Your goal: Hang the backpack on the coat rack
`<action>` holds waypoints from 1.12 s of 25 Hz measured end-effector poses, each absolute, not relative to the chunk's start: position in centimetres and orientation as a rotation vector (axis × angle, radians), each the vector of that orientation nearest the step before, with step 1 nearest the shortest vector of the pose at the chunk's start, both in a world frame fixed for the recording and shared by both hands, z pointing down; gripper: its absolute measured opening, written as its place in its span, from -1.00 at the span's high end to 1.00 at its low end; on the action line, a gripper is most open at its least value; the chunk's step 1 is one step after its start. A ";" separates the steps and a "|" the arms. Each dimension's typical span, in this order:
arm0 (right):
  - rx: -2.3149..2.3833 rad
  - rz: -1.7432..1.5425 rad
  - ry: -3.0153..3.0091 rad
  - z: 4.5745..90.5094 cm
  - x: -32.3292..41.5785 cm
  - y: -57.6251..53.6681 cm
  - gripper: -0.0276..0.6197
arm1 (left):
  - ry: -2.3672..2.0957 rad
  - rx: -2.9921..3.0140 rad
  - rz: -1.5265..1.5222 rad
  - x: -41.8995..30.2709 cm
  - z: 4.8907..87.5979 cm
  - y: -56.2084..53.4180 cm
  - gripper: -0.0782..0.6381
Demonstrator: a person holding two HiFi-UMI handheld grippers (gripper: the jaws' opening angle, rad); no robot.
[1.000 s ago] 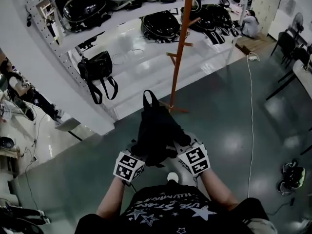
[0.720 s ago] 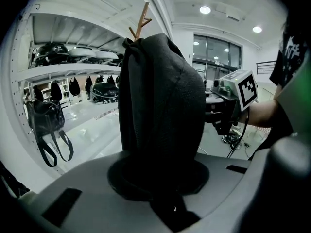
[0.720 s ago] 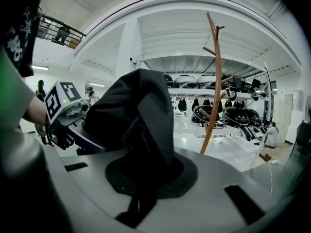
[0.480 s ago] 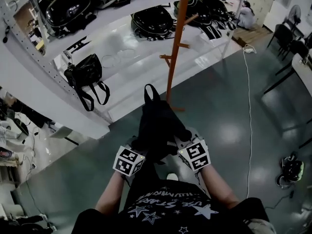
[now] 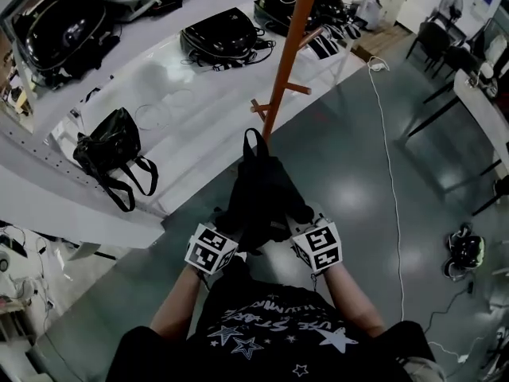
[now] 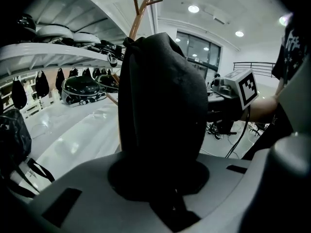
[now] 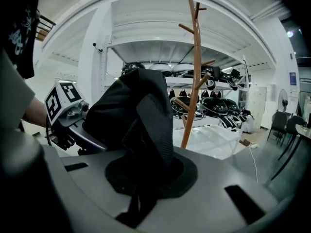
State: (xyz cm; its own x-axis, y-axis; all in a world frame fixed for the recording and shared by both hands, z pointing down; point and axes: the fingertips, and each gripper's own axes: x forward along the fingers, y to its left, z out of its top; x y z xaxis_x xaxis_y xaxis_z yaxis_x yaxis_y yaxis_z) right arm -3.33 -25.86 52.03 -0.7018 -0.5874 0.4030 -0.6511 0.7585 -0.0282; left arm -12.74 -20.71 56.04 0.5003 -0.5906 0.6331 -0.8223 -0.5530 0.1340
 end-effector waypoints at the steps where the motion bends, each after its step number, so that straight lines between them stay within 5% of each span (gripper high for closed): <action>1: 0.969 0.241 -2.570 52.2 -3.7 -26.5 0.81 | -1.149 2.337 0.751 -13.2 56.2 -21.5 0.52; 28: 1.360 0.429 -2.279 57.1 -8.9 -33.8 0.81 | -0.755 2.436 0.822 -19.8 61.6 -32.8 0.51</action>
